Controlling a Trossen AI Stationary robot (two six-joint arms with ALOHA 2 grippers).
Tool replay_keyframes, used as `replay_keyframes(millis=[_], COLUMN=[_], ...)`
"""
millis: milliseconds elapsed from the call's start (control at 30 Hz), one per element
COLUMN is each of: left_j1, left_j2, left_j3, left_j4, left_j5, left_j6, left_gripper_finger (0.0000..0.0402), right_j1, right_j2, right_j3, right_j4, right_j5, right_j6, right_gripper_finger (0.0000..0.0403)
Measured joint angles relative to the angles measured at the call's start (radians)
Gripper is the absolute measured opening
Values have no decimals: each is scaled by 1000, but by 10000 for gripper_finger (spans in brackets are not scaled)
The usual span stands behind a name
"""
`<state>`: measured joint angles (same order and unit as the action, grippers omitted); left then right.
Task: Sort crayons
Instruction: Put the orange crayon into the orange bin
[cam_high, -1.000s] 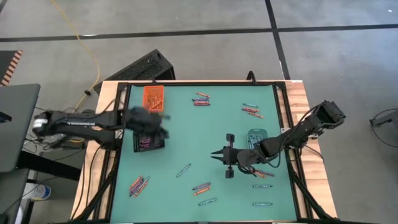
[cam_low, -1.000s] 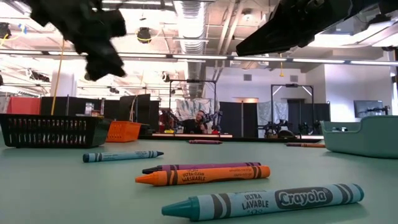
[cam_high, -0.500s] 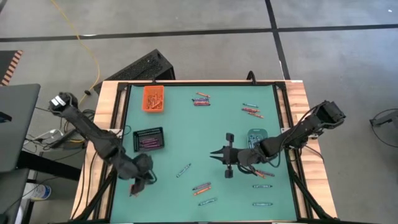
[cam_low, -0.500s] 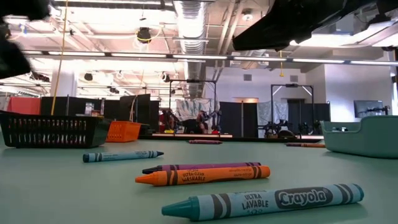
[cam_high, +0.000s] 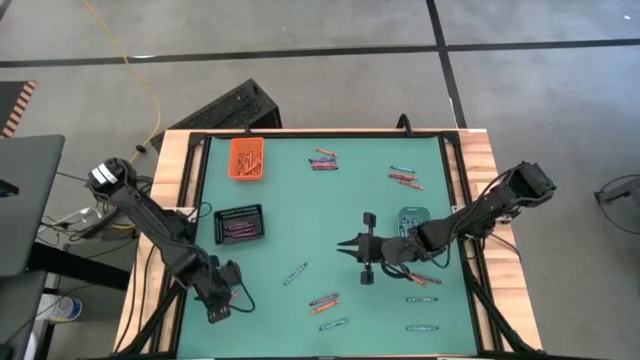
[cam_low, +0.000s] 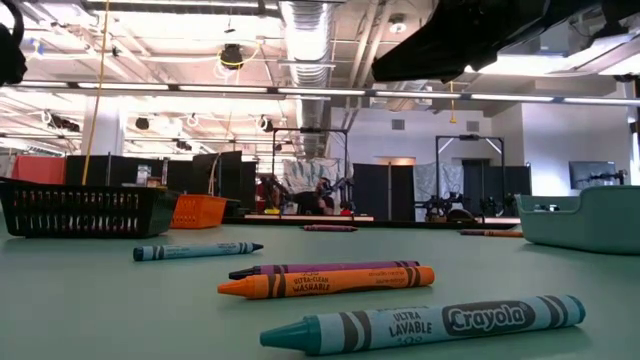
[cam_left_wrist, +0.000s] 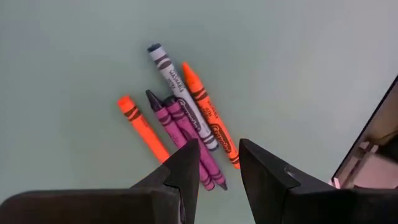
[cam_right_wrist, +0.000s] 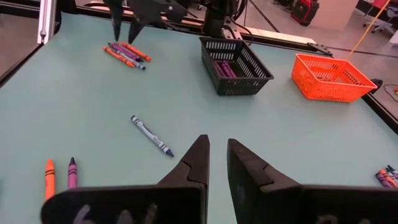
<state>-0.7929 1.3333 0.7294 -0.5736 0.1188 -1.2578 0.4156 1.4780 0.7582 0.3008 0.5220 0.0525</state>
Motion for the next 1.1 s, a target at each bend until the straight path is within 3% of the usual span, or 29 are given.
replay_keyframes(millis=[400,833,1100], left_j1=[8,16,16], left_j2=[86,86,86], left_j3=[7,6,6], left_j4=[-37,-182,-118], left_j5=[30,35,10], left_j6=[46,66,71], left_gripper_finger=[100,100,100], right_j1=[0,-7,-7], right_j2=[0,0,0], right_j3=[0,0,0], right_j4=[-5,-3,-6], right_j5=[0,0,0], right_j6=[0,0,1], right_gripper_finger=[54,54,54])
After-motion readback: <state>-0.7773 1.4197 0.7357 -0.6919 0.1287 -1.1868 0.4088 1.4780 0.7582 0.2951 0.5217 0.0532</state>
